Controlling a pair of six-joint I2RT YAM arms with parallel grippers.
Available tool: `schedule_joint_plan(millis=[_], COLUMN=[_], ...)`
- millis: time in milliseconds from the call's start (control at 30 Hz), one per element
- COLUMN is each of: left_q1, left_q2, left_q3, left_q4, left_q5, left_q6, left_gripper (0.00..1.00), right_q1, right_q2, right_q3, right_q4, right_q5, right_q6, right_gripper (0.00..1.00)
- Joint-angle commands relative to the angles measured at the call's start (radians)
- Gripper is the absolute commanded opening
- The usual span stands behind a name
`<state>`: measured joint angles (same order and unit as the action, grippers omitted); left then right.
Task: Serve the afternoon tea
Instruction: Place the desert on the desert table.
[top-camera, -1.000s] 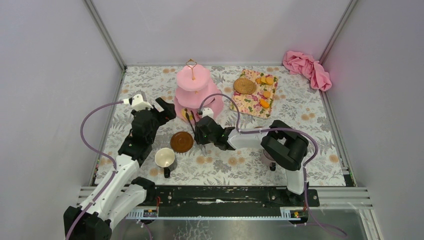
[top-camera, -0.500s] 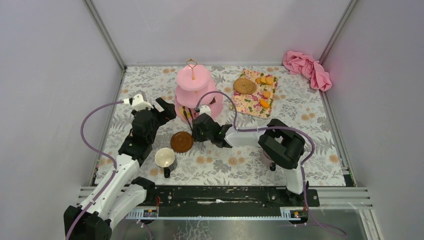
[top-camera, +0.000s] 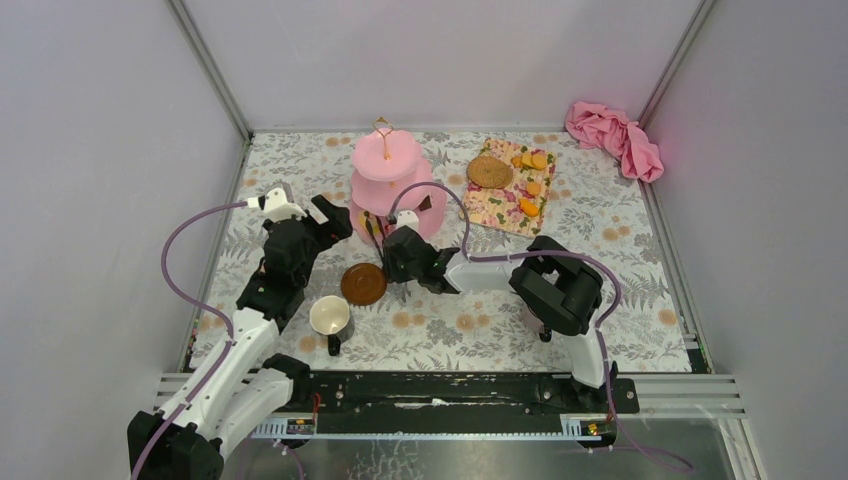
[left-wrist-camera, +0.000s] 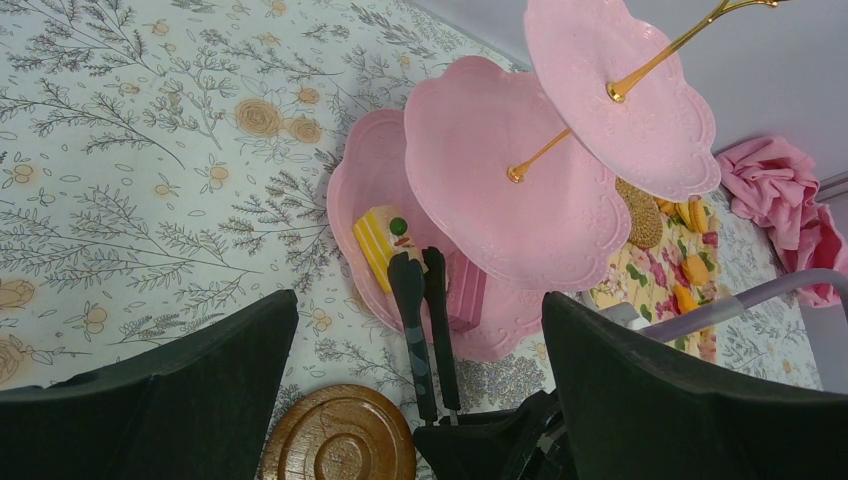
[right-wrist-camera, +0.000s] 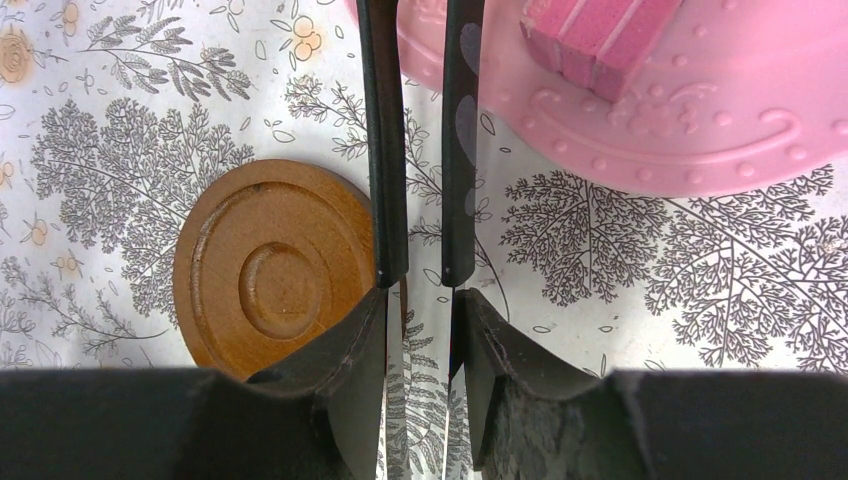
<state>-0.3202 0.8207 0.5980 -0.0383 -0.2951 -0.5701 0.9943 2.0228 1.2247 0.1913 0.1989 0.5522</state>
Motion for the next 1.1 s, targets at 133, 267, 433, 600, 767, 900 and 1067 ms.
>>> schedule_joint_plan(millis=[133,267,433,600,767,900,1067], left_q1=[-0.006,-0.006,-0.005,-0.005,-0.005,-0.005,-0.005], left_q2=[0.003,0.003,-0.001,-0.002,-0.004,-0.004,-0.005], left_q3=[0.014,0.014,0.012,0.01,0.011,0.011,0.011], left_q4=[0.044,0.047,0.047,0.048,0.048,0.047,0.047], left_q5=[-0.005,-0.005,-0.004,-0.003,-0.001,0.0,0.001], left_q6=[0.011,0.012,0.012,0.01,0.009,0.009,0.006], left_gripper=[1.0,1.0,1.0,1.0,1.0,1.0,1.0], right_q1=[-0.007,-0.007,-0.007,-0.007,-0.011,-0.016,-0.017], right_q2=[0.012,0.014,0.017,0.022,0.03,0.038,0.041], right_q3=[0.066,0.078,0.105,0.128,0.146,0.158,0.169], right_q4=[-0.029,-0.046,-0.089,-0.119,-0.146,-0.163,-0.179], right_q5=[0.023,0.007,-0.01,-0.031,-0.041,-0.056,-0.065], right_q6=[-0.022,-0.022,-0.028,-0.03,-0.035,-0.036,-0.039], right_gripper=[0.04,0.14,0.23,0.27,0.31,0.35,0.39])
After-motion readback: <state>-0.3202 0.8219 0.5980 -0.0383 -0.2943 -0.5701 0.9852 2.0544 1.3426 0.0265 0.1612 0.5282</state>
